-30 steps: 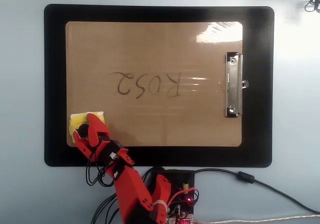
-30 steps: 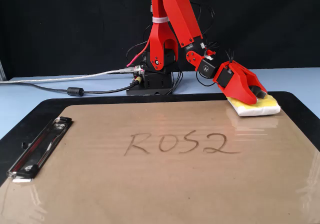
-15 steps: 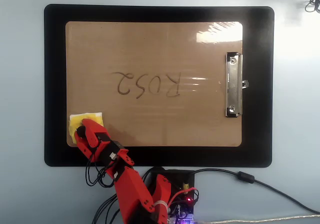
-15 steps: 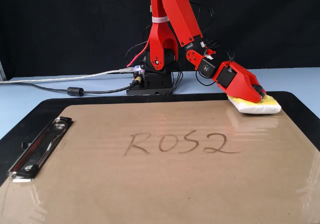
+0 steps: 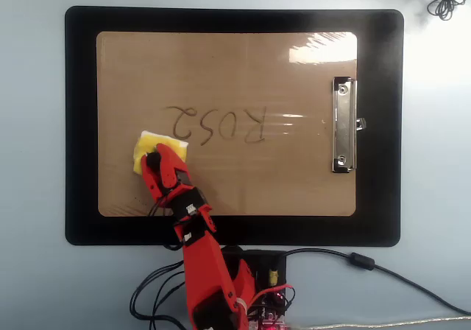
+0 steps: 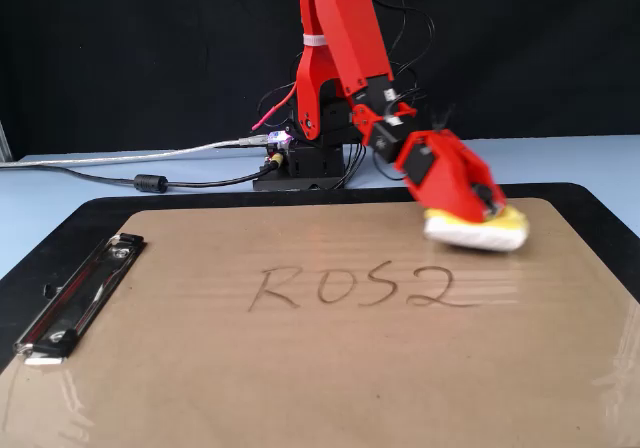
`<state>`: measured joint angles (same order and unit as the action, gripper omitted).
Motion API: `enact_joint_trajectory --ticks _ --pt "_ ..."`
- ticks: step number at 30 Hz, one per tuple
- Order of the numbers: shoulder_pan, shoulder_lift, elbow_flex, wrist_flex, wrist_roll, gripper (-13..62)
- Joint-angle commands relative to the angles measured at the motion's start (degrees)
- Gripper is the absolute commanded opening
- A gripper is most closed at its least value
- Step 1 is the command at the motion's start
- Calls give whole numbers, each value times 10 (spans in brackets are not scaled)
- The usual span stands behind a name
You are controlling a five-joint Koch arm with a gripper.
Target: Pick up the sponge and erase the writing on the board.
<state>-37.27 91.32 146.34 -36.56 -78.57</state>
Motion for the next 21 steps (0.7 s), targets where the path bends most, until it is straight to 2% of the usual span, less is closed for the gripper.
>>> enact_joint_trajectory --ticks 1,5,10,14,21 --pt "80 18 -43 -49 5 -79" --pt "207 -12 -142 -11 3 -79" --pt "330 -130 -243 36 -2 -80" --pt "353 -101 -158 43 -18 -80" --pt "432 67 58 71 -55 -80"
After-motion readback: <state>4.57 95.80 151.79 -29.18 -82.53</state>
